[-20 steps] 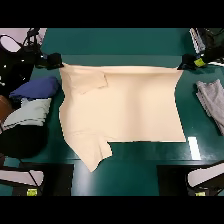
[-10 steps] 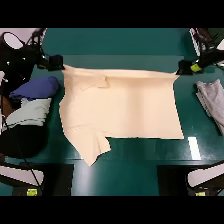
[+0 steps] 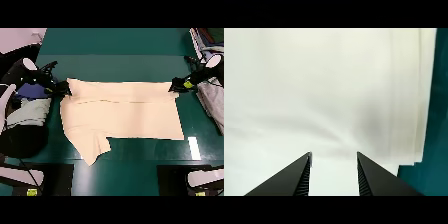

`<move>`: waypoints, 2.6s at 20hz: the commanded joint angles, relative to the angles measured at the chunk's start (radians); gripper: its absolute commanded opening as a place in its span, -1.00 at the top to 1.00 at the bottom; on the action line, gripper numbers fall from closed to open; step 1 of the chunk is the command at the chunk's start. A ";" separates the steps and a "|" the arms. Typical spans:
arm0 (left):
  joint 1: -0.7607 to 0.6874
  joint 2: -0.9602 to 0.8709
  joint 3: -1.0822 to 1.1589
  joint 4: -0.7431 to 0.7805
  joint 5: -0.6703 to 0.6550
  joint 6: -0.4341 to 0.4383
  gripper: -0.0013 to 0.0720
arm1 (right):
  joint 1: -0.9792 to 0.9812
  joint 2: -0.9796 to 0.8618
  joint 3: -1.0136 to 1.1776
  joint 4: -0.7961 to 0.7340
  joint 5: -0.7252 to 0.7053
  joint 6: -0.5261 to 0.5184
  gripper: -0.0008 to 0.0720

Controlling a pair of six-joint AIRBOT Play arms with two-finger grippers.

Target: Fold the shirts.

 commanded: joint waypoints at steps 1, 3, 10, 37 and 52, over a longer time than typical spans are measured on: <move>0.001 0.110 -0.040 0.117 -0.043 -0.024 -0.34 | -0.018 0.067 -0.018 0.019 0.084 0.006 0.05; 0.001 0.246 -0.135 0.203 -0.084 -0.025 -0.34 | -0.026 0.142 -0.018 0.016 0.124 0.005 0.05; 0.000 0.621 -0.705 0.066 -0.057 -0.110 -0.34 | -0.025 0.331 -0.018 0.019 0.149 0.005 0.02; 0.000 0.679 -0.882 -0.319 0.115 0.067 0.90 | -0.546 0.566 -0.882 0.091 0.110 0.000 -0.45; 0.000 0.814 -0.819 -0.131 -0.024 0.004 0.90 | -0.347 0.626 -0.863 0.011 0.119 -0.060 0.94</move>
